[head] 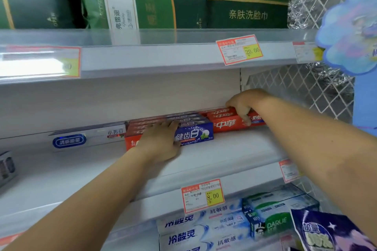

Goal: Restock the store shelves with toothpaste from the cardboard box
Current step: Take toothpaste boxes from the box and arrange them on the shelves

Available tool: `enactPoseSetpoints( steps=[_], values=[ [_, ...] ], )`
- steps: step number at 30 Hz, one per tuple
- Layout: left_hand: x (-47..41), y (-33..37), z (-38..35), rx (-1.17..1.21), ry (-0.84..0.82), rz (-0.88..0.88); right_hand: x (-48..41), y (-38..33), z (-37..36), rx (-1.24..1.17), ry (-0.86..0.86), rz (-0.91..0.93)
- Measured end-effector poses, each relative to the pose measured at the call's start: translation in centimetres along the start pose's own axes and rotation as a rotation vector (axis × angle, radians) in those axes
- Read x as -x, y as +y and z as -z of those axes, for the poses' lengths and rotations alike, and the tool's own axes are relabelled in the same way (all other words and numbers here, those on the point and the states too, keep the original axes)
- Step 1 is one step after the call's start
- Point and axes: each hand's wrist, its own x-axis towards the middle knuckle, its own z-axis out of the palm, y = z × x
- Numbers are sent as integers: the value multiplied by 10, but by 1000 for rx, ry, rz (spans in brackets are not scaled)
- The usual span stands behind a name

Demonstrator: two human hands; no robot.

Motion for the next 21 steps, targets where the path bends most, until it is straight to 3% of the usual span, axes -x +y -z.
enactPoseSetpoints(
  steps=[8, 15, 21],
  values=[
    [1, 3, 3, 20, -12, 8, -16, -6, -1, 23, -16, 15],
    [1, 3, 2, 30, -16, 13, -28, -8, -33, -203, 363, 93],
    [1, 2, 1, 33, -28, 23, -25, -17, -37, -231, 390, 47]
  ],
)
